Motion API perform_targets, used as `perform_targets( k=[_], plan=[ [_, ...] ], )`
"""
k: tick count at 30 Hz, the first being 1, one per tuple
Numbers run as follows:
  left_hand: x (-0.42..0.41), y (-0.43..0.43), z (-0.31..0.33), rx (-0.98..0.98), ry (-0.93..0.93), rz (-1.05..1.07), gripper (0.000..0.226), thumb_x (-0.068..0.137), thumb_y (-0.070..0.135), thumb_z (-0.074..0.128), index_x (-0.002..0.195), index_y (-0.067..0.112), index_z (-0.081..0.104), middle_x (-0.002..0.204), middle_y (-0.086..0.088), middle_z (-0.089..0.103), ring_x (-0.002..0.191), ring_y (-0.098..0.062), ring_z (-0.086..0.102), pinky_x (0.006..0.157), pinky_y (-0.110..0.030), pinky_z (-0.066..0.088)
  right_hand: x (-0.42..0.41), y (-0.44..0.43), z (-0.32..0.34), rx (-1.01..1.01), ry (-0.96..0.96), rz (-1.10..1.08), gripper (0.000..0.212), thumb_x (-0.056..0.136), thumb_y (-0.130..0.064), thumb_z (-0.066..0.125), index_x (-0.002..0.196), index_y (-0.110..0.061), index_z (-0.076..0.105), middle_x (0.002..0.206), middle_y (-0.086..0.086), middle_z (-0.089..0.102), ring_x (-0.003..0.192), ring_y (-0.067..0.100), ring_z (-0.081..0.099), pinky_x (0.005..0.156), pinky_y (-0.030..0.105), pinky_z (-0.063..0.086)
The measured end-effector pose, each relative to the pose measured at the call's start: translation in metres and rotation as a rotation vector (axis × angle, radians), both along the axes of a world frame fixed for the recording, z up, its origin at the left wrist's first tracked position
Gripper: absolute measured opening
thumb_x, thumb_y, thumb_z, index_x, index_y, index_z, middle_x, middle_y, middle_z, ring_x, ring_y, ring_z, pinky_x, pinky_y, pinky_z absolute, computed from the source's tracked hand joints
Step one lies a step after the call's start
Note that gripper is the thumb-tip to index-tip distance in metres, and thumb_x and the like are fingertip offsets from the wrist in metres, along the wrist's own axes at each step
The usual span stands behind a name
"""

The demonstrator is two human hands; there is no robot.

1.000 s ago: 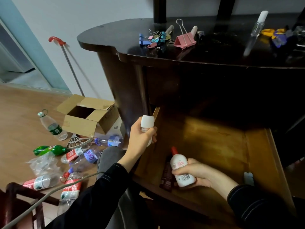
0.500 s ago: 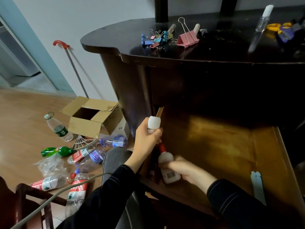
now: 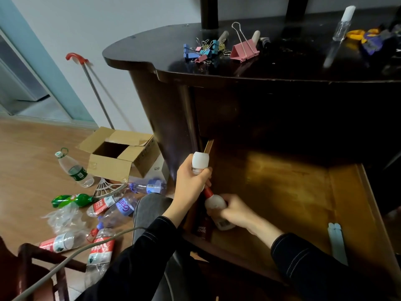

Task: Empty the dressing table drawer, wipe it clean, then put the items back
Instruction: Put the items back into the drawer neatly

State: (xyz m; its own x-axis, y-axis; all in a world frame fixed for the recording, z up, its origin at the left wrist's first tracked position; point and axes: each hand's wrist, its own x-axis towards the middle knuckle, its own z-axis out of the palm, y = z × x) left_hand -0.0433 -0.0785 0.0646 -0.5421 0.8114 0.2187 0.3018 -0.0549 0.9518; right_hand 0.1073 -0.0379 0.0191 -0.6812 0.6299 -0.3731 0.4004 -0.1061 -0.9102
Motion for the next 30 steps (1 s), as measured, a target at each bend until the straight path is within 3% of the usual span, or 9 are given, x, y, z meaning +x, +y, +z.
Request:
perform_targets(
  k=[2,5,8,11,14,17,20,24,30],
  plan=[
    [0.000,0.000,0.000,0.000,0.006,0.006,0.018,0.085,0.010,0.069,0.096,0.019,0.058,0.073,-0.006,0.066,0.054,-0.020,0.066,0.050,-0.026,0.054,0.001,0.000,-0.002,-0.013,-0.007,-0.029,0.031,0.082,-0.027,0.082,0.109,-0.028,0.067,0.099,-0.004,0.076,0.089,0.008,0.072,0.078,0.021,0.057],
    [0.000,0.000,0.001,0.005,0.007,0.010,0.018,0.084,0.010,0.069,0.092,0.021,0.058,0.071,-0.002,0.066,0.053,-0.018,0.065,0.049,-0.026,0.052,0.002,-0.002,-0.006,-0.089,0.008,-0.066,0.029,0.081,-0.032,0.084,0.103,-0.032,0.065,0.092,-0.009,0.077,0.083,0.004,0.073,0.068,0.017,0.055],
    [0.000,-0.001,0.001,0.006,-0.012,-0.002,0.017,0.083,0.012,0.068,0.091,0.022,0.057,0.070,-0.011,0.065,0.051,-0.026,0.064,0.048,-0.033,0.054,0.002,-0.002,-0.008,-0.169,0.021,-0.120,0.026,0.083,-0.036,0.082,0.103,-0.028,0.068,0.084,-0.009,0.078,0.077,0.006,0.074,0.062,0.019,0.055],
    [0.000,-0.001,0.001,-0.001,-0.019,-0.006,0.016,0.084,0.014,0.068,0.093,0.021,0.058,0.068,-0.007,0.066,0.050,-0.024,0.064,0.049,-0.034,0.054,0.002,0.005,-0.009,-0.216,-0.006,-0.255,0.027,0.086,-0.033,0.080,0.104,-0.018,0.068,0.081,-0.001,0.078,0.072,0.012,0.075,0.057,0.023,0.055],
    [-0.001,-0.001,0.001,-0.012,-0.017,-0.012,0.016,0.085,0.014,0.068,0.096,0.021,0.057,0.069,-0.005,0.066,0.052,-0.024,0.065,0.052,-0.034,0.056,0.009,0.016,-0.008,-0.145,-0.072,-0.340,0.028,0.086,-0.031,0.079,0.103,-0.013,0.064,0.082,0.004,0.075,0.069,0.016,0.074,0.054,0.023,0.054],
    [-0.001,-0.001,0.001,-0.012,-0.010,-0.014,0.017,0.085,0.015,0.068,0.096,0.022,0.057,0.071,-0.007,0.066,0.053,-0.025,0.065,0.053,-0.035,0.056,0.015,0.022,-0.010,0.036,-0.255,-0.266,0.028,0.087,-0.036,0.076,0.098,-0.020,0.056,0.095,0.005,0.070,0.083,0.020,0.069,0.071,0.033,0.056],
    [-0.001,-0.001,0.001,-0.014,-0.018,-0.014,0.018,0.086,0.015,0.068,0.098,0.022,0.058,0.072,-0.007,0.067,0.054,-0.024,0.066,0.054,-0.034,0.057,0.015,0.018,-0.011,-0.010,-0.282,-0.193,0.033,0.090,-0.037,0.073,0.109,-0.014,0.056,0.102,0.005,0.067,0.091,0.019,0.066,0.079,0.037,0.056],
    [-0.001,-0.001,0.001,-0.011,-0.028,-0.016,0.017,0.087,0.012,0.068,0.098,0.020,0.058,0.073,-0.009,0.066,0.054,-0.024,0.065,0.055,-0.035,0.056,0.015,0.013,-0.007,-0.082,-0.377,-0.067,0.033,0.095,-0.028,0.067,0.114,-0.020,0.040,0.100,-0.003,0.055,0.086,0.009,0.054,0.060,0.028,0.048],
    [-0.001,-0.002,0.002,-0.008,-0.031,-0.011,0.016,0.087,0.009,0.068,0.099,0.014,0.058,0.073,-0.012,0.066,0.052,-0.024,0.064,0.053,-0.035,0.055,0.015,0.006,-0.004,0.016,-0.546,0.226,0.040,0.087,-0.031,0.063,0.119,-0.017,0.044,0.103,-0.003,0.054,0.087,0.010,0.055,0.062,0.024,0.047]
  ],
)
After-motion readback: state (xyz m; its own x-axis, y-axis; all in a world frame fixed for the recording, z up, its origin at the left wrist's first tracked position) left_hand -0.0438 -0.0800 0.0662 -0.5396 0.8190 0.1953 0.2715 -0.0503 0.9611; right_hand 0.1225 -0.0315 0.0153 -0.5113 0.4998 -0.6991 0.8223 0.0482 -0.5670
